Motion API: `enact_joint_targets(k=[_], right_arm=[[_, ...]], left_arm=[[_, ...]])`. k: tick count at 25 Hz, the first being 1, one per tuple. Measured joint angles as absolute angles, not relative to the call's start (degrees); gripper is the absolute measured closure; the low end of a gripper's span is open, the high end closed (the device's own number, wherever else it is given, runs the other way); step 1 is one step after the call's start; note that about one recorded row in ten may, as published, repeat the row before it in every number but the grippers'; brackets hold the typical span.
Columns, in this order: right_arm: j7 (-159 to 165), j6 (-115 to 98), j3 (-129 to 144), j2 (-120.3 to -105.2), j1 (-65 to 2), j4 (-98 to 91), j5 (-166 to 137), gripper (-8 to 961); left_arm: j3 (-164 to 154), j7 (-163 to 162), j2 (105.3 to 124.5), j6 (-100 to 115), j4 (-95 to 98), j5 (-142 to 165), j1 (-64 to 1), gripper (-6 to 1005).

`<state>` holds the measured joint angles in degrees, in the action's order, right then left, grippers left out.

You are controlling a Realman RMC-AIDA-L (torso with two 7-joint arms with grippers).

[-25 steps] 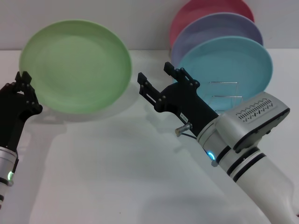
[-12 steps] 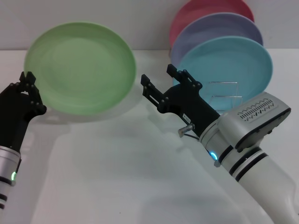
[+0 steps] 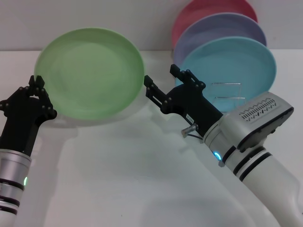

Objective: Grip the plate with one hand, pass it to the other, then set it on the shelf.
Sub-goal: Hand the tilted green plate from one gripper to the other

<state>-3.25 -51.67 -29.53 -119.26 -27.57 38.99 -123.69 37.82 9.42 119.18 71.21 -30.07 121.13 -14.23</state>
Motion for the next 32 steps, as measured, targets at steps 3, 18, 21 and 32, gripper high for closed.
enact_joint_targets(k=[3,18,21,32], right_arm=[[-3.25,-51.65,-29.53,-119.27,-28.01,38.47,-123.75,207],[-3.25,-48.63,-29.33,-119.26,-30.73,37.86,-124.23,208],[-3.25,-47.59,-29.06,-119.27,-31.32,37.92,-124.28,208],[-3.27,-47.03,-29.09,-119.27,-32.13,37.67,-124.28,207]], left_arm=[[37.59,10.02,119.18,71.26,-30.83,120.63,-13.86,964],[32.64,15.36,119.18,72.70,-34.53,113.13,-12.70,964],[31.88,17.17,119.18,72.88,-35.56,112.00,-12.49,964],[29.05,22.94,119.18,73.58,-37.99,107.55,-12.31,963]])
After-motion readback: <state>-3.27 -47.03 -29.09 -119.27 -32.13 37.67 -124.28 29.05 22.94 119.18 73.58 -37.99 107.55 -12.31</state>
